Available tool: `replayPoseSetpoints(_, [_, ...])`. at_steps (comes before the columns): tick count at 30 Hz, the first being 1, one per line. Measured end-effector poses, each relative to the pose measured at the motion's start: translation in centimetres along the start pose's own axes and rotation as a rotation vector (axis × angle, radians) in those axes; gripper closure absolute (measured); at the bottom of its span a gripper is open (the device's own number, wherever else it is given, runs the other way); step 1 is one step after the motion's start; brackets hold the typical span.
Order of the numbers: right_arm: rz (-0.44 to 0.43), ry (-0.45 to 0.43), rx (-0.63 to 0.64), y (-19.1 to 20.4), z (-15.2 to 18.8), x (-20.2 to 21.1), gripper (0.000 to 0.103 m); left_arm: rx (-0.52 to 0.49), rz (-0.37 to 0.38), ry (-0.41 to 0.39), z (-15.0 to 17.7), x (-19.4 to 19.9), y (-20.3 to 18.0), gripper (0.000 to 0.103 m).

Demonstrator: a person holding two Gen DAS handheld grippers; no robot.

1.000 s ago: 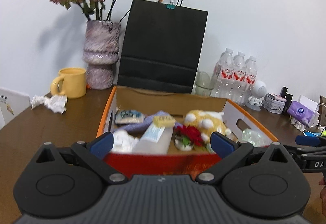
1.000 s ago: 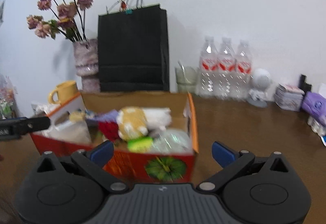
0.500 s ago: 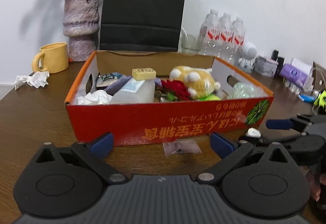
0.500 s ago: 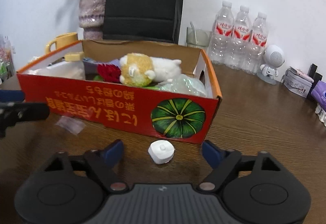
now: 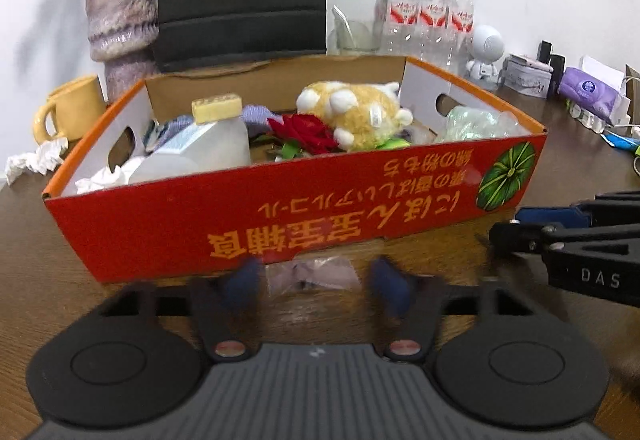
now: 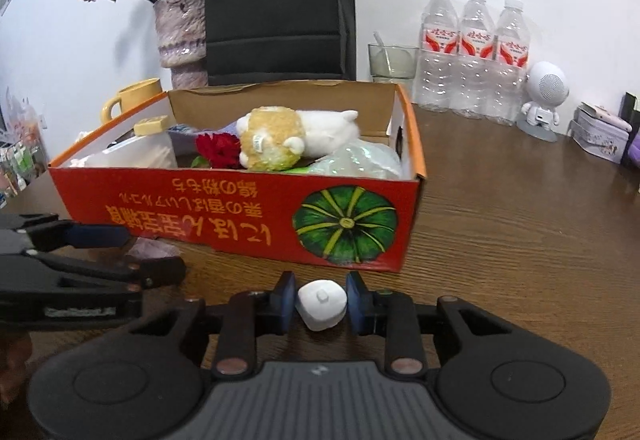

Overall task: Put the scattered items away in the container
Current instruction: 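Grasp the white round cap with the right gripper while the left grasps the clear packet, then move the cap and packet over the box and release them inside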

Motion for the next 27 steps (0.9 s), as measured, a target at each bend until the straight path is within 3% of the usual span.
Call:
replayPoseSetpoints(3, [-0.006,0.002,-0.017,-0.4,0.1,0.2,0.077,-0.004,-0.003,-0.005,0.1,0.2,-0.3,0.067])
replayPoseSetpoints(17, [-0.035,-0.014,-0.016,-0.1,0.2,1.4,0.077,0.013,0.061,-0.048,0.8,1.9,-0.1,0.068])
replayPoseSetpoints(22, [-0.068,-0.041,0.019,0.8,0.1,3.3,0.077,0.045,0.145,-0.135,0.6,4.6,0.2,0.068])
replayPoseSetpoints(27, [-0.129,-0.152,0.043,2.1,-1.5,6.8,0.076,0.067,0.145,-0.263,-2.0,7.7,2.2,0.068])
Point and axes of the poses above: each gripper's, at about its wrist camera, not at the fingertips, and x roughly against the way its jaws point, y to its left, z to its underside, the point moved 1 cm from there along -x, roughly the way its jaws point, and after that the axes turned 15 degrees about -x, right-handed, at the moved point
